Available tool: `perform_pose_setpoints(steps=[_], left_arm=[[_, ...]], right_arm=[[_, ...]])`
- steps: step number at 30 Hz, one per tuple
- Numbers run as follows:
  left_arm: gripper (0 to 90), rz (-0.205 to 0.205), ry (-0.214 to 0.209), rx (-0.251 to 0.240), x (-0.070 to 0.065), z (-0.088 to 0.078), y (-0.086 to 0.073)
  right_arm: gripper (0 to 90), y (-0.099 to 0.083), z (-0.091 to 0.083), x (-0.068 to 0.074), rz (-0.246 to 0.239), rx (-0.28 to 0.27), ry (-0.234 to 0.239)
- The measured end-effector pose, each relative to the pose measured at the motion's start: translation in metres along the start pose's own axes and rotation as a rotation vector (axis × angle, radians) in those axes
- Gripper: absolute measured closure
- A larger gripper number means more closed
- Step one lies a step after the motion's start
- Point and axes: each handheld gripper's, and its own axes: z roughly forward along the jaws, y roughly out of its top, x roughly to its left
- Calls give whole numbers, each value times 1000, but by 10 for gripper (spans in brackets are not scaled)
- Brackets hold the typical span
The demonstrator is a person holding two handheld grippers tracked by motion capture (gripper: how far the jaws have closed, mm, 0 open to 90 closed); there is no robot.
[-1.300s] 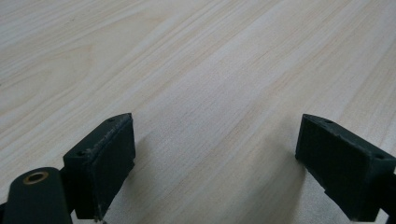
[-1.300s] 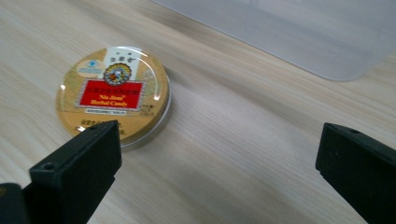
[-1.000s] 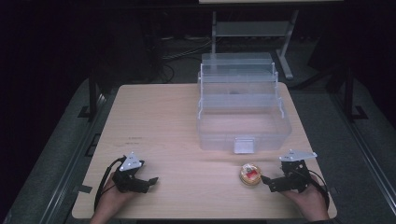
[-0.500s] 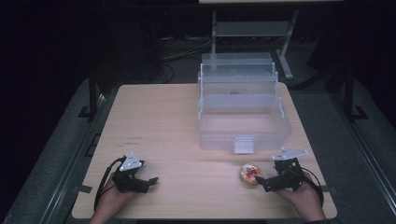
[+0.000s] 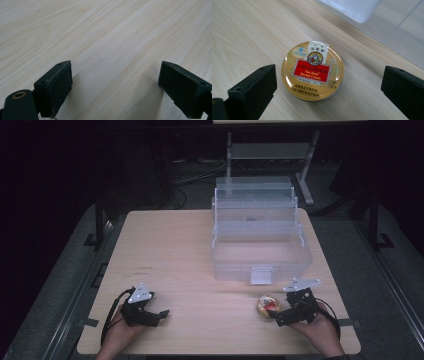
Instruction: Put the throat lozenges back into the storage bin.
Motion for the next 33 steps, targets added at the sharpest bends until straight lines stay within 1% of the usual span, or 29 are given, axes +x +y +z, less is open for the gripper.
perform_pose_setpoints(steps=[3, 4, 6, 12, 13, 17, 18, 20, 23, 29, 33], left_arm=[[112, -1, 0, -1, 0, 0, 0], [112, -1, 0, -1, 0, 0, 0], [112, -1, 0, -1, 0, 0, 0], [112, 0, -1, 0, 0, -1, 0], [112, 0, 0, 0, 0, -1, -1], [113, 0, 0, 0, 0, -1, -1], [112, -1, 0, -1, 0, -1, -1], [113, 0, 0, 0, 0, -1, -1], [112, -1, 0, 0, 0, -1, -1], [112, 0, 0, 0, 0, -1, -1], [112, -2, 0, -1, -1, -1, -1]], right_arm=[[0, 2, 2, 2, -5, 10, 9], [0, 3, 4, 2, -15, 10, 10], [0, 7, 6, 4, -16, 22, 18], [0, 13, 11, 6, -20, 36, 30], [0, 14, 15, 6, -24, 47, 34], [0, 17, 18, 8, -28, 64, 34], [0, 18, 20, 9, -34, 80, 33], [36, 19, 22, 9, -45, 91, 33], [43, 18, 24, 10, -55, 98, 30], [53, 15, 29, 11, -56, 120, 35], [62, 14, 31, 12, -79, 132, 27]])
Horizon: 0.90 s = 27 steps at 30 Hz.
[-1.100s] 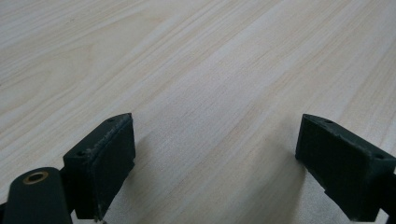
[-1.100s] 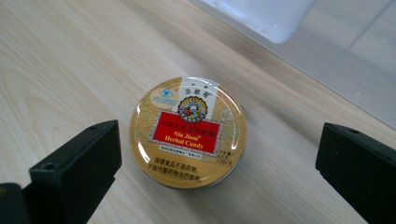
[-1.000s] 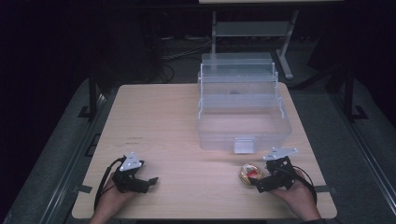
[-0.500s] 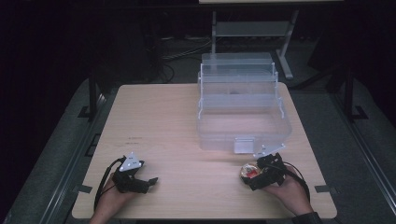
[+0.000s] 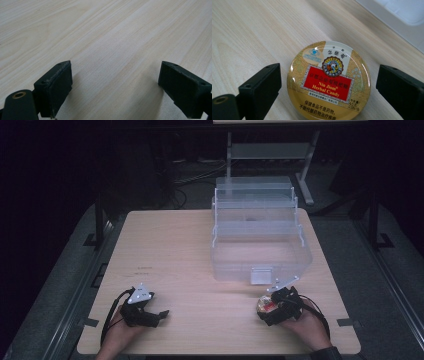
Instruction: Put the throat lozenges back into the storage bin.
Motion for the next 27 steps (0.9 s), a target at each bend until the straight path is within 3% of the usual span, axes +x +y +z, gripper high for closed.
perform_pose_setpoints(steps=[11, 27], left_arm=[[112, 0, 0, 0, 0, 0, 0], [112, 0, -1, -1, 0, 0, 0]], right_arm=[[119, -1, 2, 0, -14, 17, -14], [177, -5, 5, -1, -19, 28, 6]])
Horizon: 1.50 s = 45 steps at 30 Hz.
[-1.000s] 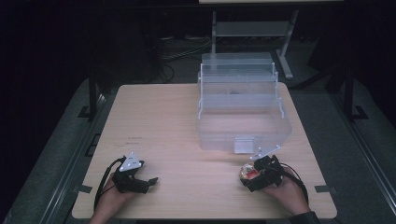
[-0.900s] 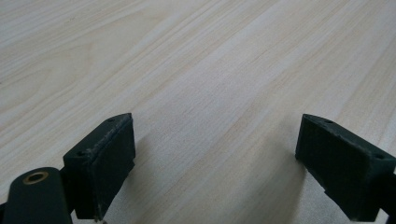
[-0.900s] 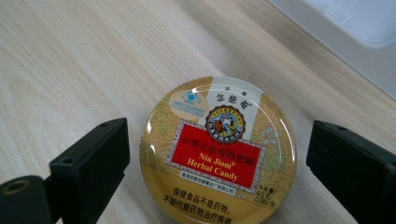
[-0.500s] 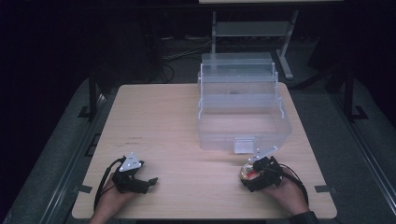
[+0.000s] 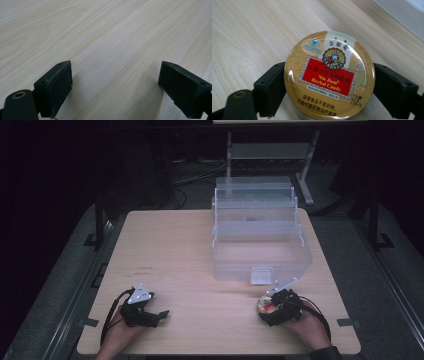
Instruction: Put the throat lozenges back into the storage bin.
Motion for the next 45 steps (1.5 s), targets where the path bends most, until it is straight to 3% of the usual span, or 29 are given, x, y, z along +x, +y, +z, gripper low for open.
perform_pose_setpoints(steps=[27, 45], left_arm=[[113, 0, 0, 0, 0, 0, 0], [112, 0, 0, 0, 0, 0, 0]], right_arm=[[195, -3, -9, -4, 24, -11, 0], [195, -8, -24, -15, 54, -32, -40]])
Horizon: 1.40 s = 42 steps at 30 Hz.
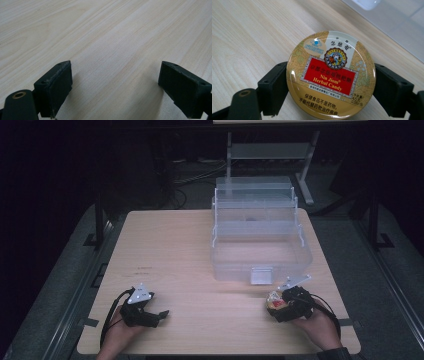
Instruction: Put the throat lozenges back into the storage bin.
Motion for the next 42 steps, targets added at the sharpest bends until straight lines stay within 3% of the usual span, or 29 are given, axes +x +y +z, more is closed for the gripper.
perform_pose_setpoints(steps=[42], left_arm=[[113, -2, 2, -2, -1, -1, -1]], right_arm=[[196, -10, -30, -40, 76, -44, -73]])
